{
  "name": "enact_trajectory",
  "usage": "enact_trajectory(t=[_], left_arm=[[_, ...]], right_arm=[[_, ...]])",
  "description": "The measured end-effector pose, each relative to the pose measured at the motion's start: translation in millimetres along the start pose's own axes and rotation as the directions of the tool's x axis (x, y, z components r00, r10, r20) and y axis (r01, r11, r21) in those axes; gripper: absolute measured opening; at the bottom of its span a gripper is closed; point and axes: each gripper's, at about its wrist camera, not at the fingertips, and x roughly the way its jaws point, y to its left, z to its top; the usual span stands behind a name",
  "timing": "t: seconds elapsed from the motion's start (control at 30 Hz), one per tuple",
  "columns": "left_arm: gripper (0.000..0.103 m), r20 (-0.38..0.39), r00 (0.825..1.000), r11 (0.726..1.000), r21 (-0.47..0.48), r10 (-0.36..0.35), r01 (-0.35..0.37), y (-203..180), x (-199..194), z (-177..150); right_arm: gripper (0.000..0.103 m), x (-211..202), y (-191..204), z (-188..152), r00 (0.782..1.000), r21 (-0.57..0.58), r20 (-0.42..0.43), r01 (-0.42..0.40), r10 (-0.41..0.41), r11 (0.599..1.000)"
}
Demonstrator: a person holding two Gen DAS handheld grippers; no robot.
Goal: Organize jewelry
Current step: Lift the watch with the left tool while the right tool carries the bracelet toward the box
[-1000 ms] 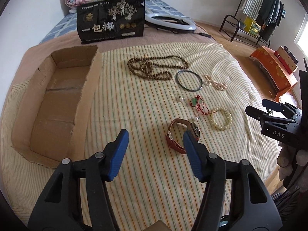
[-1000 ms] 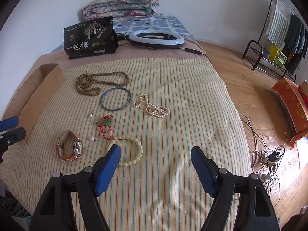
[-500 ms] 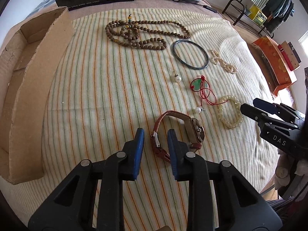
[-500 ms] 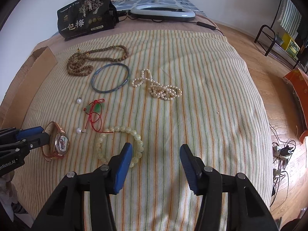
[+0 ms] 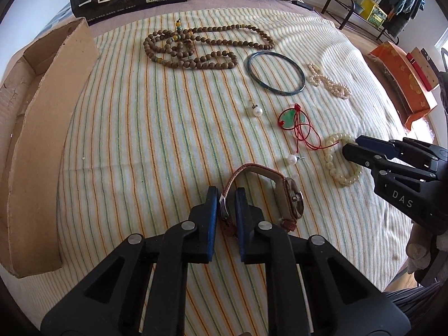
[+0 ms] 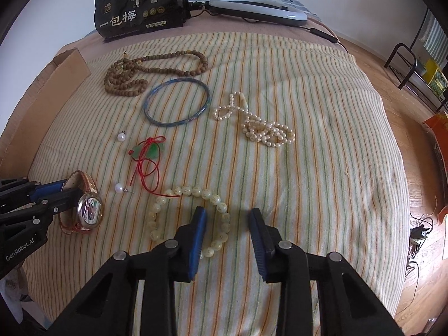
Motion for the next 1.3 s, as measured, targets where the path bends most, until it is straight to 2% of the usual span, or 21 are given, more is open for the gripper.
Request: enact_trajectory(t=[0.13, 0.23, 0.4, 0.73, 1.0, 1.3], left_arm=[[0.007, 0.005, 1.000, 1.000, 0.002, 0.002, -0.002, -0.1, -0.4, 2.2], [0.007, 0.010, 1.000, 1.000, 0.006, 0.006, -0.006, -0.9, -1.0, 3.3], [0.007, 0.027, 1.000, 1.000, -0.006, 0.007, -0.007, 3.2, -8.5, 3.5], [0.007, 0.122, 0.993, 1.000, -0.004, -0.004, 0.005, 8.2, -47.6, 2.8], [0.007, 0.223, 0.975, 1.000, -0.018, 0.016, -0.012, 25.6, -89.4, 2.4], [0.007, 0.302, 0.951, 0.993, -0.114, 0.067, -0.034, 75.7, -129.4, 0.0]], right_arm=[[0.008, 0.3, 1.7, -1.0, 1.000, 0.000, -0.003, -0.024, 0.024, 1.000], [0.005, -2.1, 0.5, -3.0, 0.999, 0.003, 0.000, -0.033, 0.033, 0.999], [0.005, -13.9, -1.1, -8.4, 0.999, 0.011, 0.031, -0.022, 0.022, 1.000], [0.005, -65.5, 2.3, -15.6, 0.985, 0.012, 0.173, 0.015, -0.016, 1.000], [0.005, -109.1, 24.2, -5.1, 0.955, -0.016, 0.298, 0.011, -0.005, 1.000], [0.005, -137.1, 71.2, 23.1, 0.920, -0.082, 0.387, -0.036, 0.065, 0.996]])
